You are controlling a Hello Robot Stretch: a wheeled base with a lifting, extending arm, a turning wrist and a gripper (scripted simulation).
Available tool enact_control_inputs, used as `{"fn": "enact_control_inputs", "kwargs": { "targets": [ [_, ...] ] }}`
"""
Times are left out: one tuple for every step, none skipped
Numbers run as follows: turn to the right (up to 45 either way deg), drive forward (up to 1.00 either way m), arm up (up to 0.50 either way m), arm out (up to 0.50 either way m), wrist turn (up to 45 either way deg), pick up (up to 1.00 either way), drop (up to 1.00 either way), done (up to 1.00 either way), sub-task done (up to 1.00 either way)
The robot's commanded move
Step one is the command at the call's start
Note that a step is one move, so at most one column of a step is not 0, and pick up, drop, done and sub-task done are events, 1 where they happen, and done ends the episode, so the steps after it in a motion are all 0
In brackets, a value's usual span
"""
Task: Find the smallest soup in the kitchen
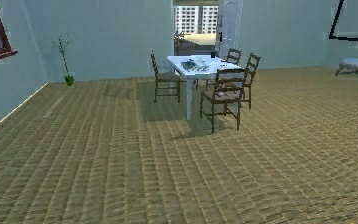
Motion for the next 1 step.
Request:
{"fn": "enact_control_inputs", "kwargs": {
  "targets": [
    [0.0, 0.35, 0.00, 0.00, 0.0, 0.00, 0.00, 0.00, 0.00]
  ]
}}
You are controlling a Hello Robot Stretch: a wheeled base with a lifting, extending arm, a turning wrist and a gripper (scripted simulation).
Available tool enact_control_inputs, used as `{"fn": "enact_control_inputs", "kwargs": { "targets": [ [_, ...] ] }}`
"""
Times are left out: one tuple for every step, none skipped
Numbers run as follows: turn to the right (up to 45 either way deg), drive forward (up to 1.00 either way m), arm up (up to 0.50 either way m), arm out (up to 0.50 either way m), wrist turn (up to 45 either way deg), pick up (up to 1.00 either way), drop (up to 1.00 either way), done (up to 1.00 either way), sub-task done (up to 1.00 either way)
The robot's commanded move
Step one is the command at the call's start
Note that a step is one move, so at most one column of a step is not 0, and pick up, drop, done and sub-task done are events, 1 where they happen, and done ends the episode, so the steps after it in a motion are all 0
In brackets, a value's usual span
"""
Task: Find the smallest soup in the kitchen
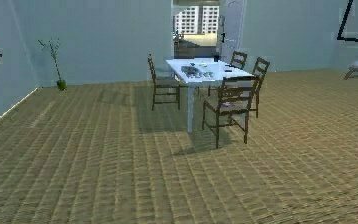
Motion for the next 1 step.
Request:
{"fn": "enact_control_inputs", "kwargs": {
  "targets": [
    [30.0, 0.00, 0.00, 0.00, 0.0, 0.00, 0.00, 0.00, 0.00]
  ]
}}
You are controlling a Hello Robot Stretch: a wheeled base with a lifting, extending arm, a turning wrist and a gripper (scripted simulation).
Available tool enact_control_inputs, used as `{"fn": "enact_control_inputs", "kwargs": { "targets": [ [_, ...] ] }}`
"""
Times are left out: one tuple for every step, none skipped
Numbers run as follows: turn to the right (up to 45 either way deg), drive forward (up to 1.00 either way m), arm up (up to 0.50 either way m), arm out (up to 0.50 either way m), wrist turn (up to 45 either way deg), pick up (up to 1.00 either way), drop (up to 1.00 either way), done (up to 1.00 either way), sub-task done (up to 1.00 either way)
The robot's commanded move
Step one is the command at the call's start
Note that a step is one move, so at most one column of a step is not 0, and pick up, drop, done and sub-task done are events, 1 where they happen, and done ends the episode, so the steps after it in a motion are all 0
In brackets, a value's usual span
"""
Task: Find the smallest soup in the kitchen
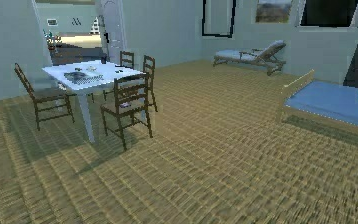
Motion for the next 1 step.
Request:
{"fn": "enact_control_inputs", "kwargs": {
  "targets": [
    [0.0, 0.50, 0.00, 0.00, 0.0, 0.00, 0.00, 0.00, 0.00]
  ]
}}
